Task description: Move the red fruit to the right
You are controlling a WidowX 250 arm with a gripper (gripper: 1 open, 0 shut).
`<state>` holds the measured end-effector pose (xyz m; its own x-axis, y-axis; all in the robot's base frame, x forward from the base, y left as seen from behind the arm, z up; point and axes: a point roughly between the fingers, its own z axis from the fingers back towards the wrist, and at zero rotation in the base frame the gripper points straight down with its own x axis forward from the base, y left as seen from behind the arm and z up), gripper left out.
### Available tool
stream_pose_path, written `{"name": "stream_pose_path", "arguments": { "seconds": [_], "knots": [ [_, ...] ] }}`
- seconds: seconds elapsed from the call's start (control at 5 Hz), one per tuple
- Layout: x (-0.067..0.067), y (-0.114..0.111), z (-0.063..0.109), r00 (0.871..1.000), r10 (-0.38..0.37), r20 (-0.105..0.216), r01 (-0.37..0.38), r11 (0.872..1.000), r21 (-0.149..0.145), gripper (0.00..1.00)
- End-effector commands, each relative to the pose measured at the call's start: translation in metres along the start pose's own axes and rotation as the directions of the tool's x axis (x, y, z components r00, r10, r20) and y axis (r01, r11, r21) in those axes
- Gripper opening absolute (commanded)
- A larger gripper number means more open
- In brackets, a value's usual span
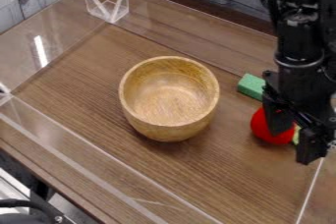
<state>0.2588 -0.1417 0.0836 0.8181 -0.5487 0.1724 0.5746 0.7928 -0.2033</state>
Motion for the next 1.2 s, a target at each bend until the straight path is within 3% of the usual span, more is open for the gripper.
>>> {"name": "stream_pose_path", "arguments": {
  "seconds": [0.0,0.4,0.6,0.8,1.0],
  "knots": [
    [0.003,-0.01,0.024,0.998,-0.007,0.056,0.007,1.0,0.005,1.0],
    [0.002,-0.006,0.042,0.998,0.018,0.066,-0.018,1.0,-0.003,1.0],
    [0.004,-0.01,0.03,0.998,0.003,0.064,-0.002,1.0,-0.011,1.0],
    [-0.006,-0.003,0.038,0.998,0.015,0.058,-0.015,1.0,-0.013,1.0],
    [-0.023,0.01,0.046,0.998,0.046,0.049,-0.045,0.999,-0.005,0.0]
  ]
}}
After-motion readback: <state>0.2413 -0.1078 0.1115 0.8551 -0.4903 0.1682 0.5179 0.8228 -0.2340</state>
